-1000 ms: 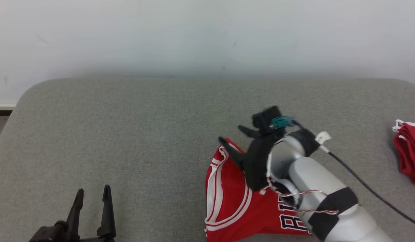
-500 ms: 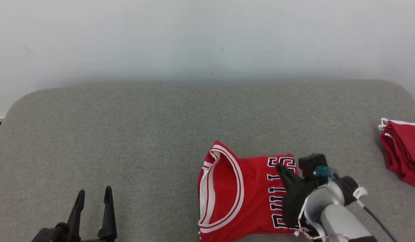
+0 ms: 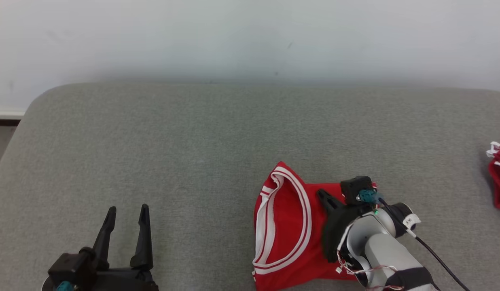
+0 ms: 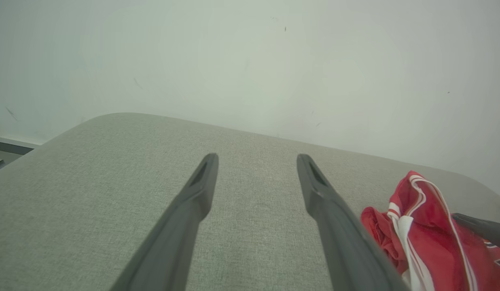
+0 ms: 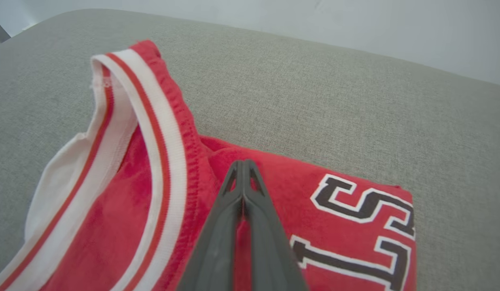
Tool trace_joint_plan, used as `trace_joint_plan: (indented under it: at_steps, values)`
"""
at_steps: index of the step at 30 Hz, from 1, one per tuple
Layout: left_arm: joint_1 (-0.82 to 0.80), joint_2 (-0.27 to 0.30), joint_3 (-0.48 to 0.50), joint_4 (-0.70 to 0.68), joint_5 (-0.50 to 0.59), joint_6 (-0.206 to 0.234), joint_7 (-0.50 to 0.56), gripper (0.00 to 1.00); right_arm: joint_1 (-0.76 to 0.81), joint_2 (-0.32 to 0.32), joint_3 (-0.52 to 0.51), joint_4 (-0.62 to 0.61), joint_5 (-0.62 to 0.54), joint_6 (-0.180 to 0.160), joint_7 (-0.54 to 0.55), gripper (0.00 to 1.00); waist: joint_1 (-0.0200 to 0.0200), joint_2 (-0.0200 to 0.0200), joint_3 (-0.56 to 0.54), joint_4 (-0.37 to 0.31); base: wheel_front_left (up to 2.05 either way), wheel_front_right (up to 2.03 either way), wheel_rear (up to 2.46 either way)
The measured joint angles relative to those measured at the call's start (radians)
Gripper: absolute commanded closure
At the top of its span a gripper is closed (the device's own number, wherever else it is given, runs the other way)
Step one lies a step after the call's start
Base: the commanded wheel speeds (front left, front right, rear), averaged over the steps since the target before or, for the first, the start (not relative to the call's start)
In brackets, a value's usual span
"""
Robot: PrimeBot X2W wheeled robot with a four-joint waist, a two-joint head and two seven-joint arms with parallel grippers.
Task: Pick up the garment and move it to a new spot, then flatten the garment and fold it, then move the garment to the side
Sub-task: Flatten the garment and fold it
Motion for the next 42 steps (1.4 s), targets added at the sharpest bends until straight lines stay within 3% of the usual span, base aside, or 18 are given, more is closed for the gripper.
trace_joint_plan:
  at_steps: [7, 25, 34, 42]
  values:
    - [-0.039, 0.0, -0.026, 0.004, -0.015, -0.001, 0.0, 0.0, -0.098, 0.002, 0.123, 0.065, 0.076, 0.0, -0.008, 1.0, 0.0, 0.0, 0.047, 0.05, 0.0, 0.0, 0.0]
    - [-0.096, 0.0, -0.078, 0.037, -0.04, -0.009, 0.0, 0.0, -0.272, 0.002, 0.257, 0.245, 0.208, 0.0, -0.022, 1.0, 0.0001, 0.0, 0.111, 0.147, 0.0, 0.0, 0.0]
    - [-0.082, 0.0, -0.022, 0.046, -0.03, -0.004, 0.0, 0.0, -0.333, 0.002, 0.251, 0.225, 0.289, 0.0, -0.197, 1.0, -0.0001, 0.0, 0.087, 0.103, 0.0, 0.0, 0.0]
    - [-0.021, -0.001, 0.037, 0.044, -0.007, -0.001, 0.0, 0.0, -0.287, -0.007, 0.175, 0.205, 0.248, 0.0, -0.304, 1.0, -0.0002, -0.0001, 0.03, 0.021, 0.0, 0.0, 0.0]
